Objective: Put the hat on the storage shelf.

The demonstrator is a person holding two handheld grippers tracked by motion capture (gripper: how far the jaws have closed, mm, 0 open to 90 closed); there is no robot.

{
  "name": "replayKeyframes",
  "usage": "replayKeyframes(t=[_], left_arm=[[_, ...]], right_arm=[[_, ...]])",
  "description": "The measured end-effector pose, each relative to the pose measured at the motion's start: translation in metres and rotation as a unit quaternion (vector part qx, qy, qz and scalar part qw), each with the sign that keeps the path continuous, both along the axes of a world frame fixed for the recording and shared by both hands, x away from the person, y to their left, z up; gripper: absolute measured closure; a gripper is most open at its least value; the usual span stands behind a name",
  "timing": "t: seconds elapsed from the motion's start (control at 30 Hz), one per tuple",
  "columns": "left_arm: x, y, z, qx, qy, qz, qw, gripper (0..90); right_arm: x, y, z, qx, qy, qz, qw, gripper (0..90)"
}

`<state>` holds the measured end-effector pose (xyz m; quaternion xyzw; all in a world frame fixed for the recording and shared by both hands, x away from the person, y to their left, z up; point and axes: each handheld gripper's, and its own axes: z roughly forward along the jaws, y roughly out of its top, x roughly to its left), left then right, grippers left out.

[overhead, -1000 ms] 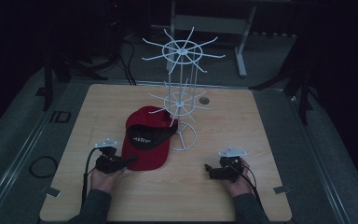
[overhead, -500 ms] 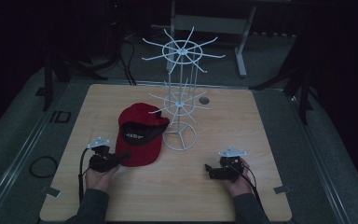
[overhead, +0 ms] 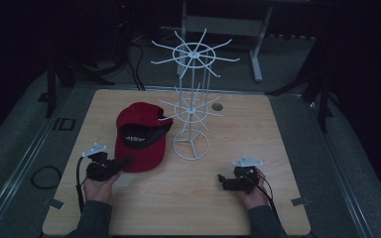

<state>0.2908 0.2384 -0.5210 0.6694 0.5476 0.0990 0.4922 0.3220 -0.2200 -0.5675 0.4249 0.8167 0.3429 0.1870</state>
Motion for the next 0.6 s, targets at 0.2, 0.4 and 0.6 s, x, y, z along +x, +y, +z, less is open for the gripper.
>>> replayKeyframes(t=[0.2, 0.4, 0.6], left_arm=[[-0.003, 0.005, 0.008, 0.005, -0.01, 0.02, 0.9997, 85.5], [-0.005, 0.008, 0.019, 0.009, -0.026, 0.031, 0.9991, 85.5], [-0.005, 0.009, 0.026, 0.009, -0.034, 0.037, 0.9987, 85.5]], right_arm=[[0.0, 0.0, 0.0, 0.0, 0.0, 0.0, 1.0, 12.1], [-0.001, 0.0, 0.0, 0.0, 0.001, 0.0, 1.0, 12.1], [-0.001, 0.0, 0.0, 0.0, 0.0, 0.0, 1.0, 12.1]])
